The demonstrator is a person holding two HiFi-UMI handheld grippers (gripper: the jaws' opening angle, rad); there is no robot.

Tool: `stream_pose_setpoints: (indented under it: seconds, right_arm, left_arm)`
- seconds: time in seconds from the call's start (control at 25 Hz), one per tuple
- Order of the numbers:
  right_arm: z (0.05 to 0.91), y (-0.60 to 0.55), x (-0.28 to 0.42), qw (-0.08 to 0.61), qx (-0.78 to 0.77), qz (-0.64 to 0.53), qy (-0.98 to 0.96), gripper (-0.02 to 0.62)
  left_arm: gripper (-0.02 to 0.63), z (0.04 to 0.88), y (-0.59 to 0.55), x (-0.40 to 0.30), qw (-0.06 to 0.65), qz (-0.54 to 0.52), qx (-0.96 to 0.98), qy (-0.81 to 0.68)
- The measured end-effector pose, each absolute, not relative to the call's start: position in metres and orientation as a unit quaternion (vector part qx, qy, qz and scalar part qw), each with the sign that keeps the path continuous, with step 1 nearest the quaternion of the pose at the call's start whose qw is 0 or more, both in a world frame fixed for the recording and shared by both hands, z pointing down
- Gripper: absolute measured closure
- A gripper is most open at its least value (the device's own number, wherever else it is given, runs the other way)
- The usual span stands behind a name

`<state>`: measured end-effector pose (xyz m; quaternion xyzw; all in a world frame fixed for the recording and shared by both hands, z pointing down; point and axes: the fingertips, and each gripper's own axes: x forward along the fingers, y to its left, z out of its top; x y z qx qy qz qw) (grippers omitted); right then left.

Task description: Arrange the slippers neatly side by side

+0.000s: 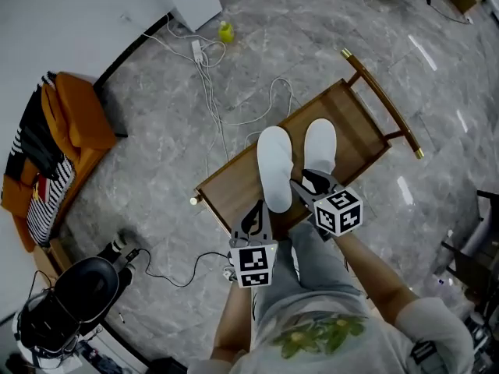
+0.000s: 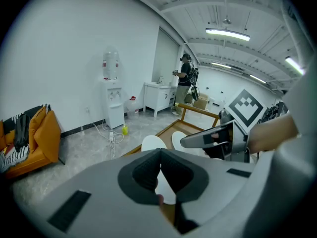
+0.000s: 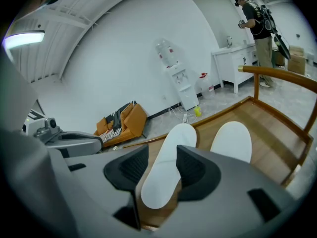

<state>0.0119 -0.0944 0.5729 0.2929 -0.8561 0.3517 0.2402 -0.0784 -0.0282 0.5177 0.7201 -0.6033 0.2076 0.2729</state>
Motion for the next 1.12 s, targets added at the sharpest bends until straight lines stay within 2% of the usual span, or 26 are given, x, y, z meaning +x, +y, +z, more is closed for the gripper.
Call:
stream_pose_setpoints:
  seconds: [1.12]
  right_arm:
    - [0.664,-0.113,-0.002,0.283,0.355,0.413,-0.790,0.401]
  left_arm:
    - [0.589,0.565,-0.019,-0.075,0.284,0.234,0.730,-0.575]
